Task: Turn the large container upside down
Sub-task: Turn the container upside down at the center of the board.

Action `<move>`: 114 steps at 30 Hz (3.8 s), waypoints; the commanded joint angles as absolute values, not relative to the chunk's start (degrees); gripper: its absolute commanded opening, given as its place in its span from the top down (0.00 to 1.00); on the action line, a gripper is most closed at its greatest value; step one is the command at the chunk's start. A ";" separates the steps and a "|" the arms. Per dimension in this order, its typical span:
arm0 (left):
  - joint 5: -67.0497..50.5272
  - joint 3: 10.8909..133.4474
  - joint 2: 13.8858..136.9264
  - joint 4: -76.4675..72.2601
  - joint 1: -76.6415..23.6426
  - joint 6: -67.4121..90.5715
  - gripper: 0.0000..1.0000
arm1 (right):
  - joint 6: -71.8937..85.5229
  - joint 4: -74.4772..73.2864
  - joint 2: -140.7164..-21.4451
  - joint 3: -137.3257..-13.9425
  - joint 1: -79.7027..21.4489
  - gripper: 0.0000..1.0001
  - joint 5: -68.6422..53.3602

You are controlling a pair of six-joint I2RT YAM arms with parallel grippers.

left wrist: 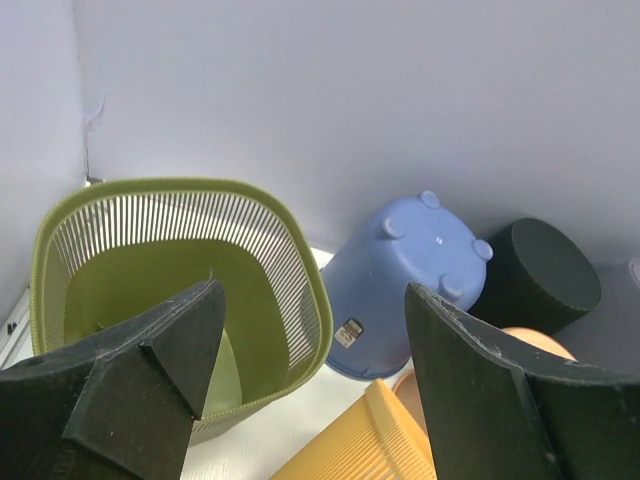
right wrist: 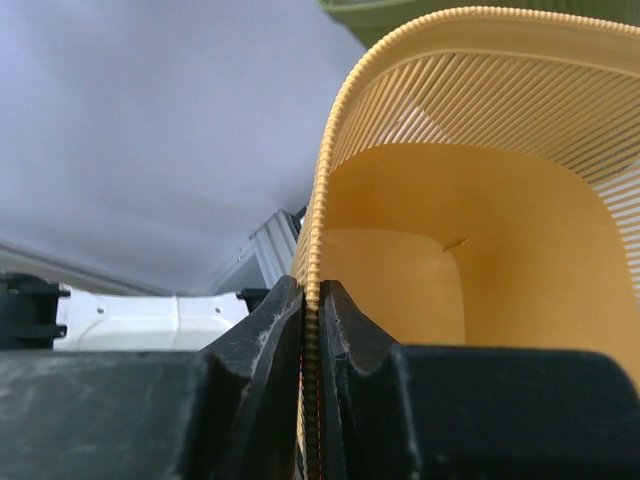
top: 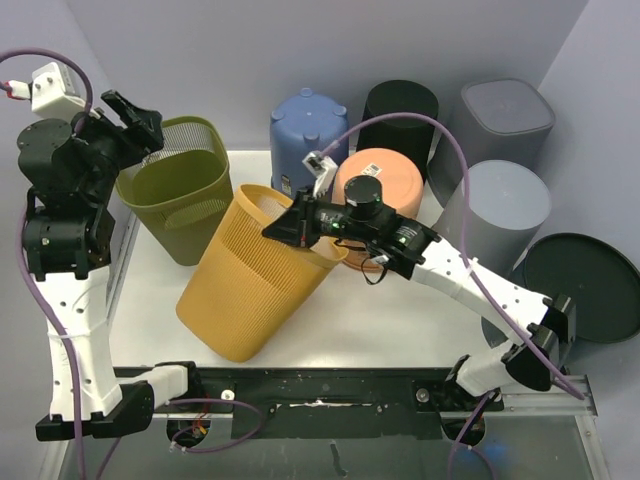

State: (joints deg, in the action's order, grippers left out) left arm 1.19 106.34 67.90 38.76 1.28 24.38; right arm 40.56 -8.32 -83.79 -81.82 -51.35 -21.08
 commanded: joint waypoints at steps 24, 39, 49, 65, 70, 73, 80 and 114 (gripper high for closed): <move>-10.02 89.69 66.00 32.37 -0.10 28.72 0.28 | 40.42 -36.09 -74.33 -71.38 -52.45 0.25 3.31; 3.21 76.32 54.72 49.45 -10.11 32.09 0.29 | 38.22 -39.10 -73.34 -79.27 -52.43 0.33 2.30; 15.13 74.15 49.28 67.96 -10.01 35.43 0.28 | 36.73 -37.94 -75.88 -79.58 -52.20 0.48 0.94; 11.77 59.93 43.69 66.96 -9.86 44.68 0.28 | 36.89 -41.16 -75.62 -77.09 -51.05 0.71 3.68; 0.99 58.64 42.91 60.17 -9.84 44.40 0.28 | 37.24 -41.09 -75.67 -74.98 -51.02 0.74 3.23; -5.74 59.20 42.08 54.87 -9.76 44.75 0.28 | 37.73 -41.19 -75.61 -73.87 -50.75 0.75 3.43; -20.75 64.73 45.58 46.75 -9.43 44.63 0.28 | 39.38 -39.92 -75.18 -71.31 -50.10 0.76 2.64; -41.39 71.89 56.24 13.19 -8.53 58.34 0.34 | 38.96 -29.91 -82.53 -69.74 -47.69 0.56 -2.81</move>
State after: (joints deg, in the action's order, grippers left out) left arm -38.41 70.61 55.92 26.39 -8.34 54.72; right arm 39.59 -33.32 -83.26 -68.34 -47.97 -1.08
